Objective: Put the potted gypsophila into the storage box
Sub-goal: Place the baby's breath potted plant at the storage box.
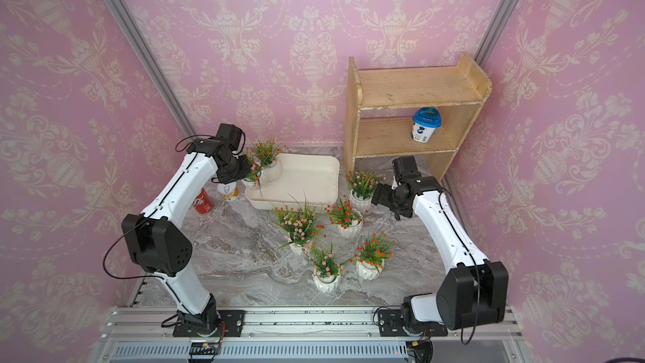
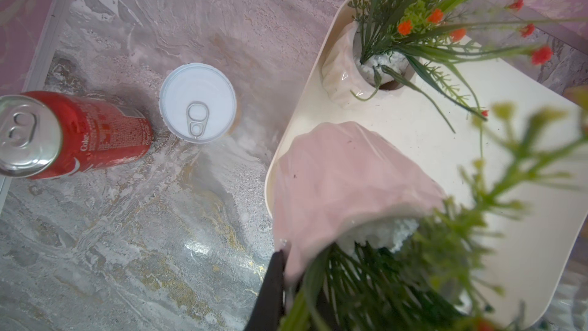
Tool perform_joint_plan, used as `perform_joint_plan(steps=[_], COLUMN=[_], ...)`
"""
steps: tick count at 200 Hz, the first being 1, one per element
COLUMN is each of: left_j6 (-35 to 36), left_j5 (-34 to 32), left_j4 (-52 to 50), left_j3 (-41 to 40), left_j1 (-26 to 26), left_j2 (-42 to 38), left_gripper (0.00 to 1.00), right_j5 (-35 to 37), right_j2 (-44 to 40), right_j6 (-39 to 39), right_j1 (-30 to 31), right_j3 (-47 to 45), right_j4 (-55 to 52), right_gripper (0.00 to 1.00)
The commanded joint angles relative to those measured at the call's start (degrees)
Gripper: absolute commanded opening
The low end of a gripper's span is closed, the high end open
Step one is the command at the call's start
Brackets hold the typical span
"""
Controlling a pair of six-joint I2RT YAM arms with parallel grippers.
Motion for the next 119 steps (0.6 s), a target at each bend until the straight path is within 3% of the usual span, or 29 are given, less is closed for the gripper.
perform_joint_plan(steps=[1, 119], left_j6=[1.27, 0.48], left_j5=[0.93, 3.06], left_j4=[3.03, 7.21], left_j3=[2.56, -3.72], left_j1=[0.23, 0.26], left_j2=[1.41, 6.44], left_gripper=[0.0, 0.0], right_j5=[0.12, 0.27], right_j2=[-1.95, -2.94], right_j6=[-1.16, -0.73], right_j1=[-0.71, -1.54], right_j3=[-1.38, -4.13], right_j4=[0.3, -0.14], right_gripper=[0.89, 0.89])
